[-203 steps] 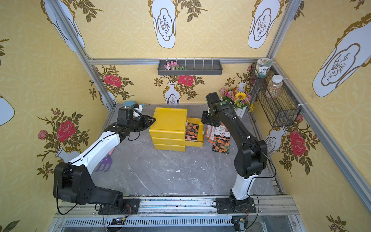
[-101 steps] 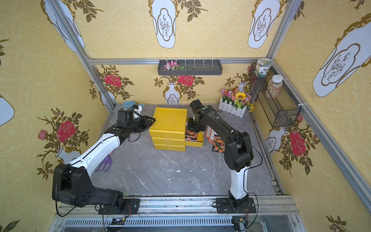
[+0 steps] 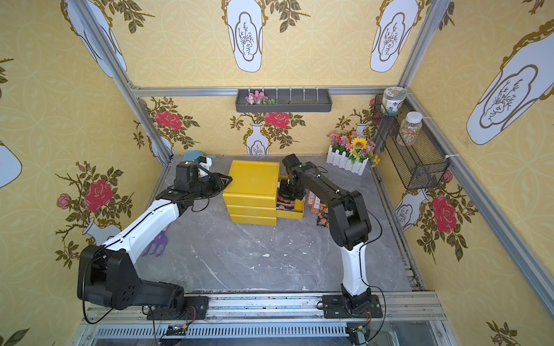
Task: Take the seed bags out of the drawer
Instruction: Pick up the seed packet from the drawer.
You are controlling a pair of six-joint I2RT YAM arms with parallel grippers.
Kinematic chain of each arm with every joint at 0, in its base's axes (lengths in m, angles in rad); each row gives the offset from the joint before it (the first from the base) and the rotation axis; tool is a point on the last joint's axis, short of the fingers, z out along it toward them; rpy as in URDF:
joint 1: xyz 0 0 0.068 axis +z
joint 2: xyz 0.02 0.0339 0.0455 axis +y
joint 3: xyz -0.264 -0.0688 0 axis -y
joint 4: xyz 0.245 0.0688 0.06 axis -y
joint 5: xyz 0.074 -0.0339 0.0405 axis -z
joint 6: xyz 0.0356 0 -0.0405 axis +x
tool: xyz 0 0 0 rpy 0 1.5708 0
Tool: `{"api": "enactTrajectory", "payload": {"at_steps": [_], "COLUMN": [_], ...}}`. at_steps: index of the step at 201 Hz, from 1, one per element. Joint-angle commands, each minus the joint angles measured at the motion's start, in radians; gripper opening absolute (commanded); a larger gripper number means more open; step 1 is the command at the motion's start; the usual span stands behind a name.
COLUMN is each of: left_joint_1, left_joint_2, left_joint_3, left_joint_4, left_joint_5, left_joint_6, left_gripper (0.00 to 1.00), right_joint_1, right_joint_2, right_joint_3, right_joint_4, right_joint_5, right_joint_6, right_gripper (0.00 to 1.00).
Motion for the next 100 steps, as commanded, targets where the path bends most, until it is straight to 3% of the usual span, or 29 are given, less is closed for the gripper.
{"api": "enactTrajectory", "payload": {"at_steps": [1,59,100], "left_joint_1": [-0.004,-0.004,-0.004], "left_joint_2": [0.008,0.009,0.015], "left_joint_3": [-0.023,-0.032,-0.025], "left_joint_4": [-0.223,-0.22,-0.218], "left_joint_5": [-0.002,0.002,0.004], "left_joint_6": [0.01,0.011,0.013], "left_gripper": [0.32,0.32,0.32], "right_joint_1": [0.006,-0.011,-0.019], "right_joint_2": [0.013,-0.038,-0.083], "right_joint_3": [-0.024,-0.037,0.001], "right_joint_4": [0.092,0.12,0.04], "right_joint_5": [-0.105,-0.156,-0.085], "right_joint_6": [0.036,0.053,0.011], "right_gripper": [0.12,0.16,0.27]}}
